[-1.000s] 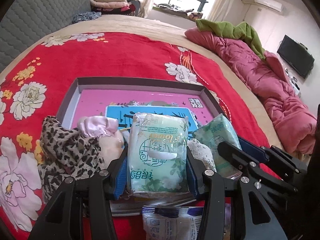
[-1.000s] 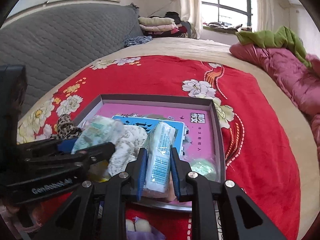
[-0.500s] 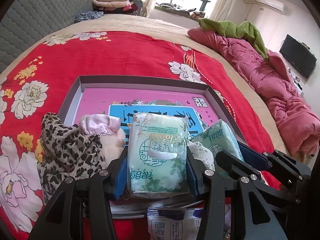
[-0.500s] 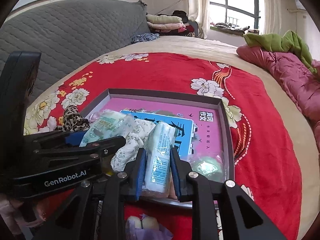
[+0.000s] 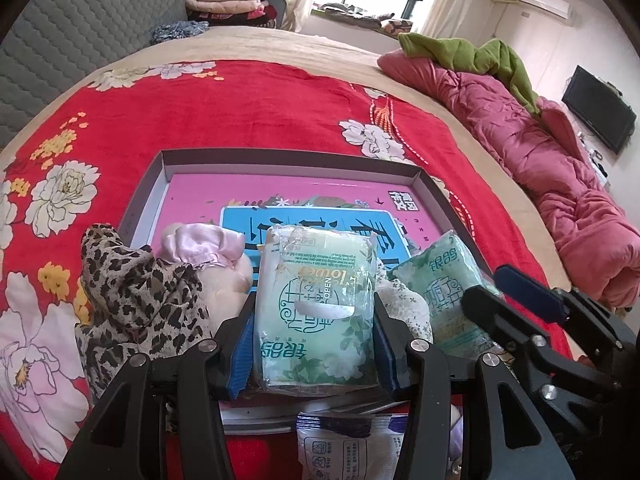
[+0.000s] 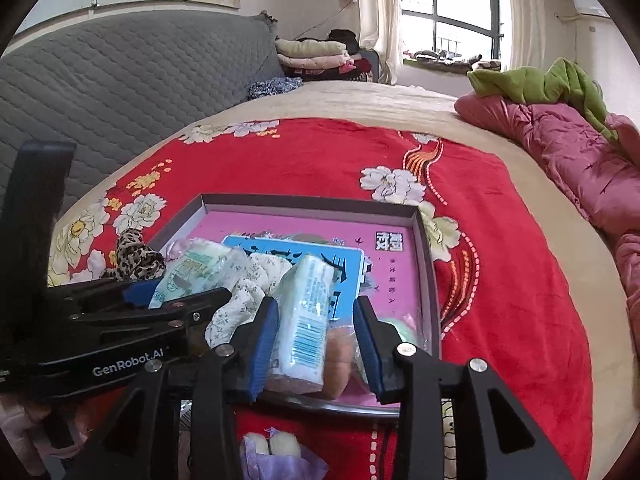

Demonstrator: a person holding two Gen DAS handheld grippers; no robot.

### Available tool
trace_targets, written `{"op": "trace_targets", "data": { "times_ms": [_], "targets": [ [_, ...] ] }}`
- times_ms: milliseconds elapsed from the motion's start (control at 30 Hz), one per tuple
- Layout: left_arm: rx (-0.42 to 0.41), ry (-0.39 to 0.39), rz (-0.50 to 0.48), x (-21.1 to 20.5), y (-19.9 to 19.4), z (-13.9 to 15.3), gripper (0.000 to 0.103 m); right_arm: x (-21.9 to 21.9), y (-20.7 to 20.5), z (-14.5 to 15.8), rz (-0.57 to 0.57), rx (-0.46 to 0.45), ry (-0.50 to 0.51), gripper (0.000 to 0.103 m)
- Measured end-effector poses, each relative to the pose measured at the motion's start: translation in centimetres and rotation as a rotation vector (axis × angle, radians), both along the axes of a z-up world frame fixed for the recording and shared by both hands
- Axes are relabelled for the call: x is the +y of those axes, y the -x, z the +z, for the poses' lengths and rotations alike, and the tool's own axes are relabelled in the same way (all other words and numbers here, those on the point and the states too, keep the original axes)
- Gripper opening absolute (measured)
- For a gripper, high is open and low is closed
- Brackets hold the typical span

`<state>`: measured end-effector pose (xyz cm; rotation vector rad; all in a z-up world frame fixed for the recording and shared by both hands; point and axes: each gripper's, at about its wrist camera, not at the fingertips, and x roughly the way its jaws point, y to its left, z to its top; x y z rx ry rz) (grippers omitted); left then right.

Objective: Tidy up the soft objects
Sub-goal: 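Open the right tool to release the white-blue pack while the left tool releases the green pack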

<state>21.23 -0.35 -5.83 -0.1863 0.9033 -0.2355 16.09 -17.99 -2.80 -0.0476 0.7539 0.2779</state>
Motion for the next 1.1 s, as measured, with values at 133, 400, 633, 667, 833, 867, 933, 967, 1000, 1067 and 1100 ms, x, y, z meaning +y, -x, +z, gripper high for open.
{"op": "trace_targets", "data": {
  "times_ms": [133, 400, 633, 667, 833, 867, 933, 967, 1000, 1067, 1100],
  "targets": [
    [0.007, 0.002, -0.002, -0.1, -0.1, 0.0, 0.052, -0.5, 0.4, 0.7, -0.005, -0.009, -0.012, 0.042],
    [0.017, 0.012, -0.006, -0.2, -0.1, 0.0, 0.052, -1.8, 1.1, 1.9, -0.043, -0.024, -0.033, 0.051],
    [0.025, 0.021, 0.001, 0.2, -0.1, 0.4, 0.054, -2.3, 1.6, 2.6, -0.05, -0.038, -0.03, 0.058],
    [0.024, 0.021, 0.003, 0.2, 0.0, 0.5, 0.055, -2.4, 1.8, 2.7, -0.052, -0.04, -0.034, 0.059],
    [0.024, 0.04, 0.003, 0.5, 0.2, 0.9, 0.067, -2.6, 2.2, 3.3, -0.054, -0.052, -0.032, 0.06],
    [0.027, 0.041, 0.005, 0.6, 0.3, 1.0, 0.069, -2.6, 2.4, 3.4, -0.056, -0.052, -0.034, 0.061],
    [0.018, 0.029, 0.016, 0.7, 0.7, 1.5, 0.072, -2.8, 2.9, 3.5, -0.049, -0.044, -0.051, 0.065],
    [0.008, 0.022, 0.024, 0.9, 1.1, 1.9, 0.072, -2.9, 3.4, 3.3, -0.039, -0.033, -0.064, 0.066],
    [0.0, 0.023, 0.029, 1.1, 1.7, 2.5, 0.072, -2.8, 3.8, 3.1, -0.027, -0.017, -0.067, 0.067],
    [-0.001, 0.035, 0.022, 1.5, 3.2, 3.2, 0.074, -2.5, 4.8, 2.2, -0.004, 0.024, -0.052, 0.068],
    [0.009, 0.037, 0.009, 1.6, 4.5, 3.3, 0.074, -2.4, 5.1, 1.7, 0.001, 0.04, -0.046, 0.068]
  ]
}}
